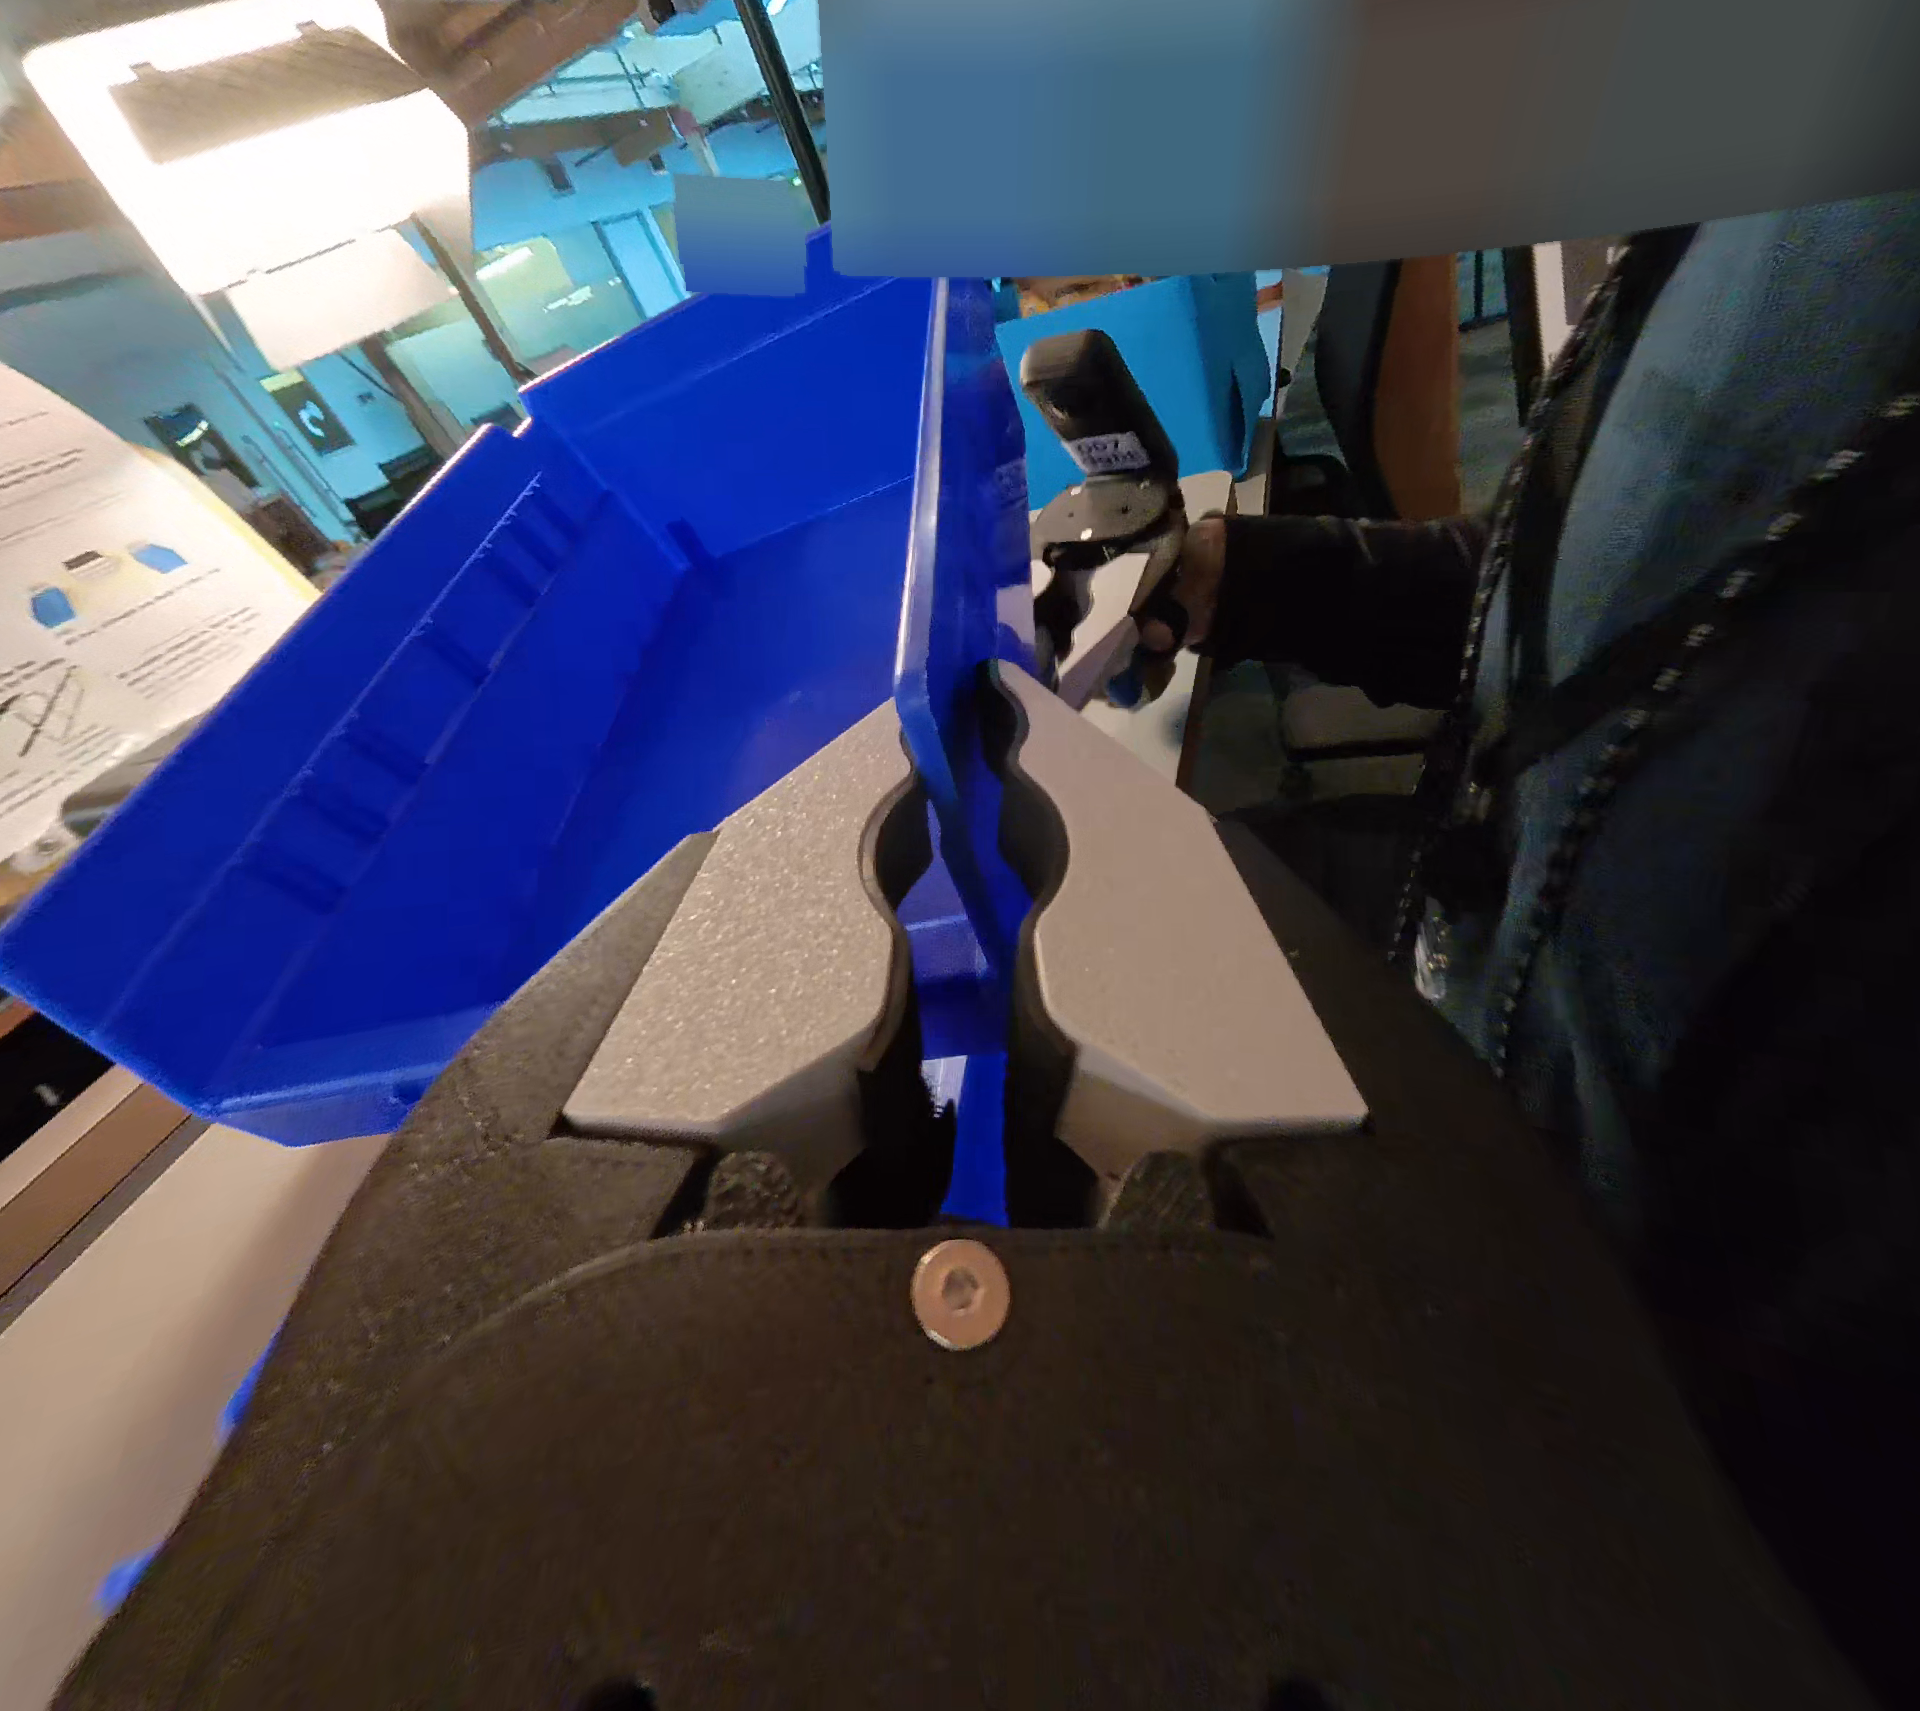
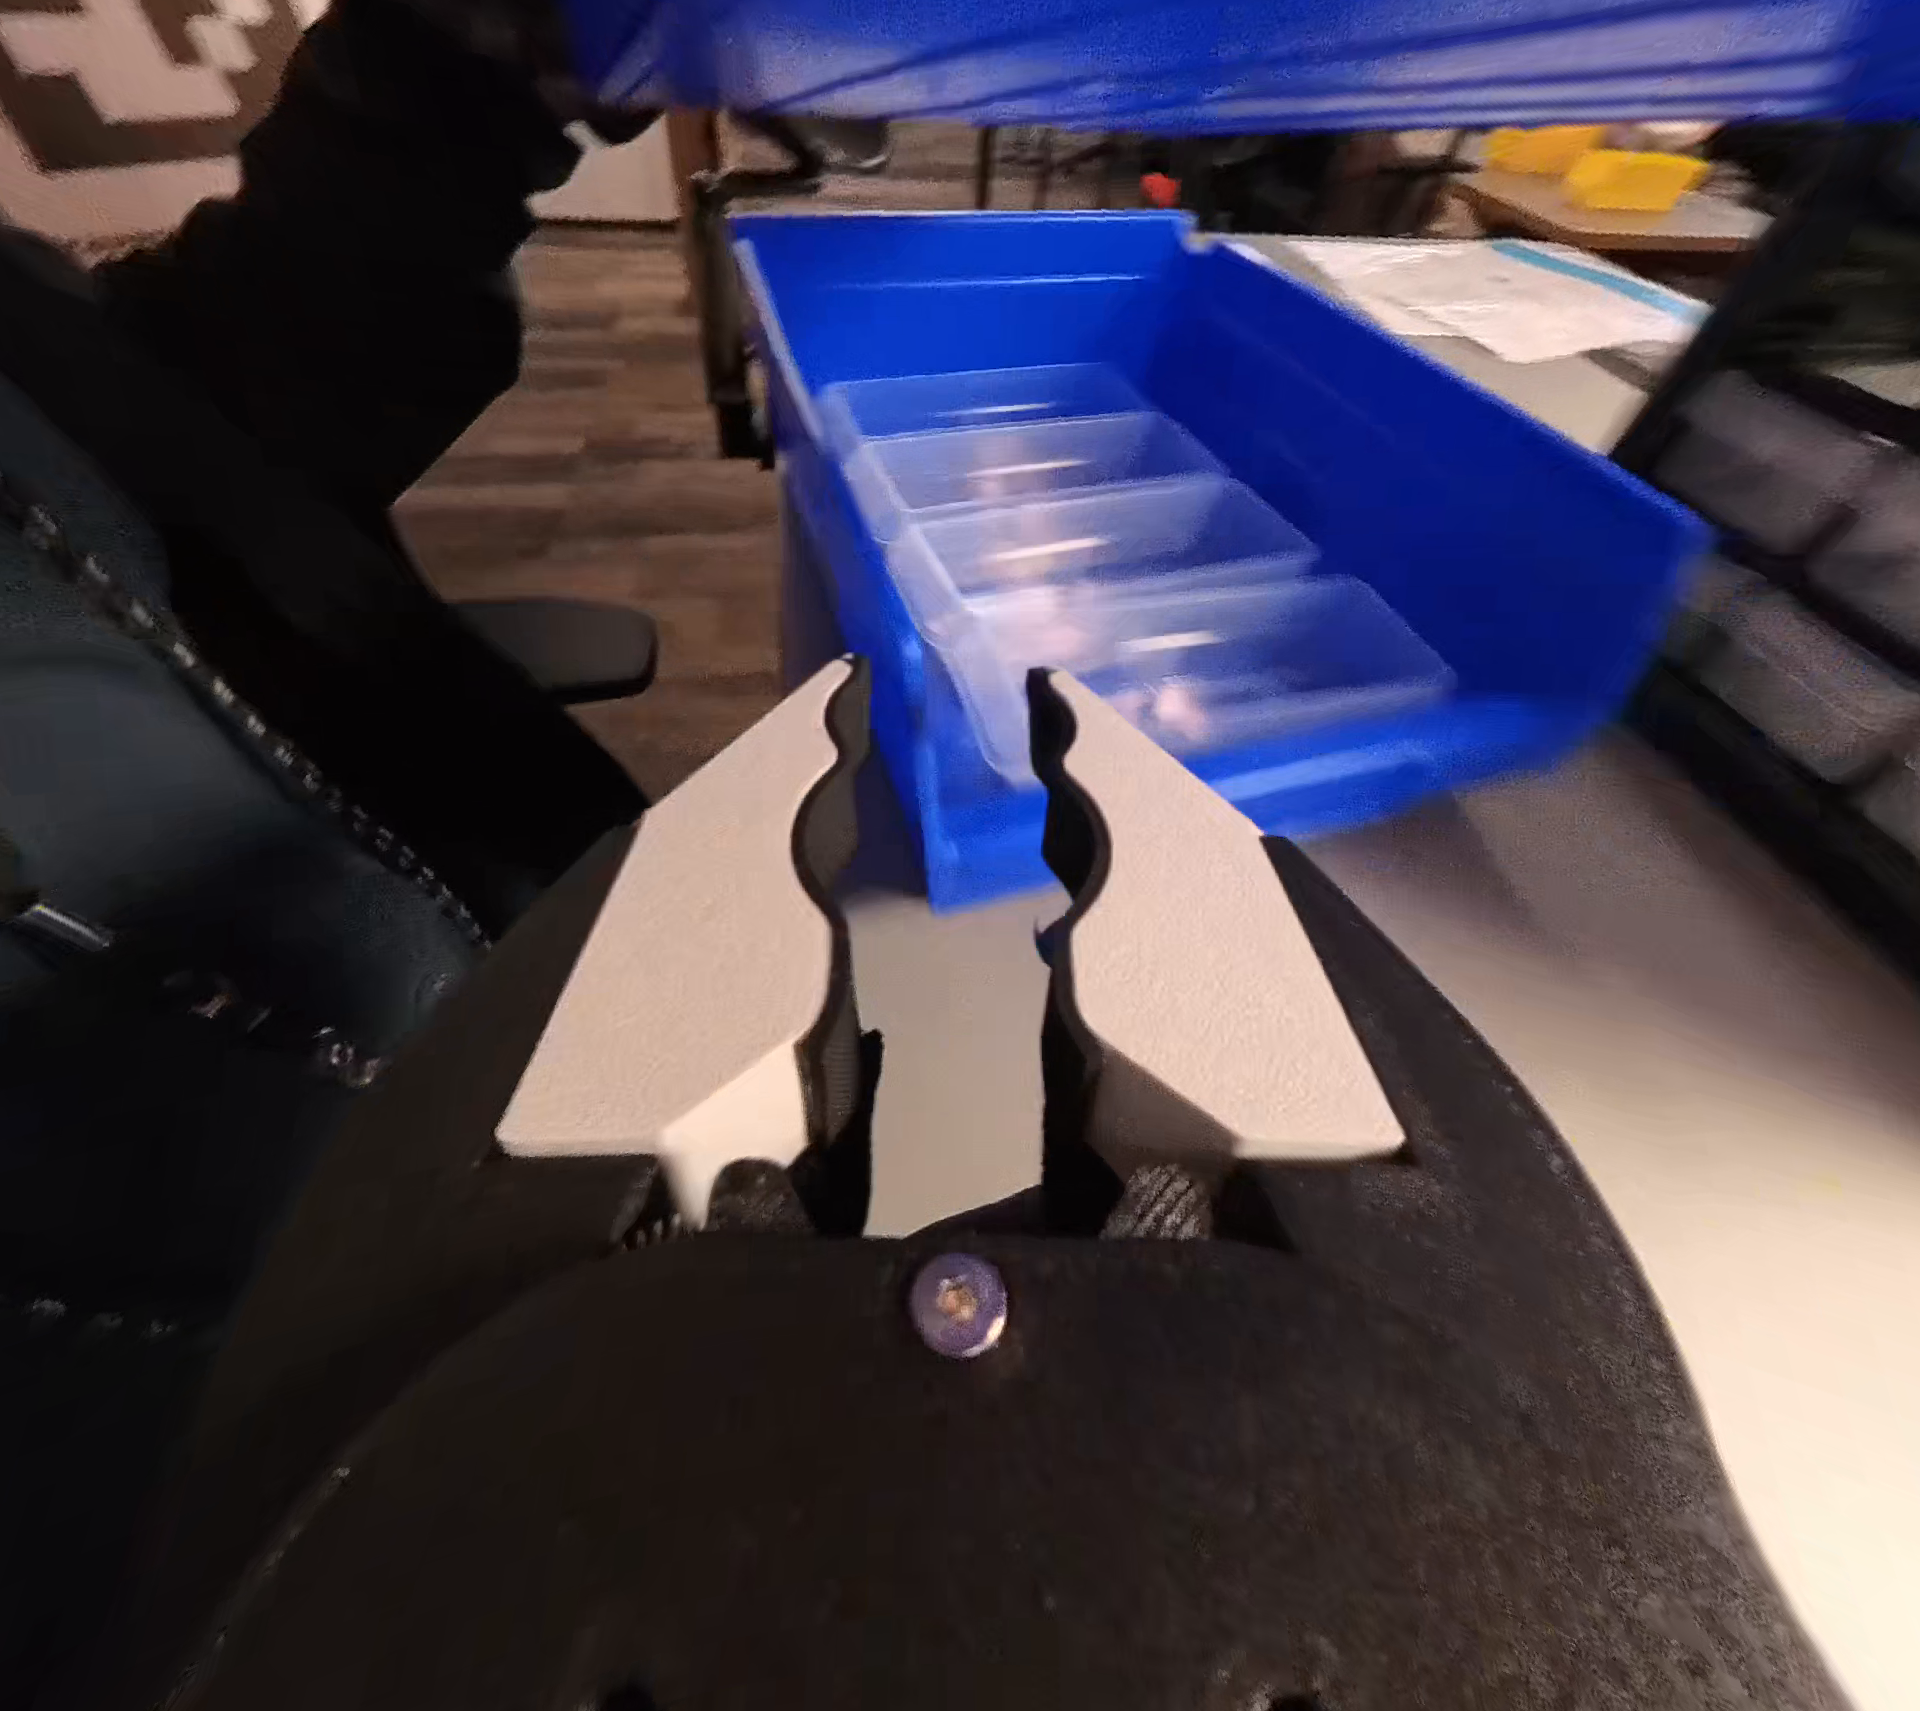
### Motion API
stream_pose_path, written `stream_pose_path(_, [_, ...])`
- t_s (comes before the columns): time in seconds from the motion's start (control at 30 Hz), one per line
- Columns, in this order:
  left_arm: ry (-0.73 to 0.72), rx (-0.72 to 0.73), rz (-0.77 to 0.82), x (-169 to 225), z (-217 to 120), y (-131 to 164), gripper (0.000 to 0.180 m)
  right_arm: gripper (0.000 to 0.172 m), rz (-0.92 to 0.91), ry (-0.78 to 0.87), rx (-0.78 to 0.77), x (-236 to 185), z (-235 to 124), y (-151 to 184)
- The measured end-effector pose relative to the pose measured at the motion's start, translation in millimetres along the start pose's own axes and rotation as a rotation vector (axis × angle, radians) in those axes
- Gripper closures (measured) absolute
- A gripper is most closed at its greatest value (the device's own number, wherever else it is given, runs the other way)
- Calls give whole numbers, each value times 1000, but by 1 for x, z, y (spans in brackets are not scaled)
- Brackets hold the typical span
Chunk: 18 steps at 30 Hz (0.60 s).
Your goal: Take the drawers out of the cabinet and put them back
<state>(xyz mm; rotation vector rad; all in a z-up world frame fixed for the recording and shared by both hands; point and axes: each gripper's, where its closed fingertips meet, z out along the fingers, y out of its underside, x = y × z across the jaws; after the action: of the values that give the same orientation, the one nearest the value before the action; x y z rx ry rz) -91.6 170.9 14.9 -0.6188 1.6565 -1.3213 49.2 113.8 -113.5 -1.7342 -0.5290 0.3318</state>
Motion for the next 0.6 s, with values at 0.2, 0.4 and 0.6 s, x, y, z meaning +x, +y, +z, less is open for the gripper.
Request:
stream_pose_path(0.2, [67,-94,0,1,81,13,177,111,237,333,61,52,-116,33])
stream_pose_path(0.4, [191,-195,-24,7,164,34,177,110,323,563,178,52,-217,41])
stream_pose_path(0.6, [315,-303,-7,18,226,54,176,108,353,737,94,62,-242,66])
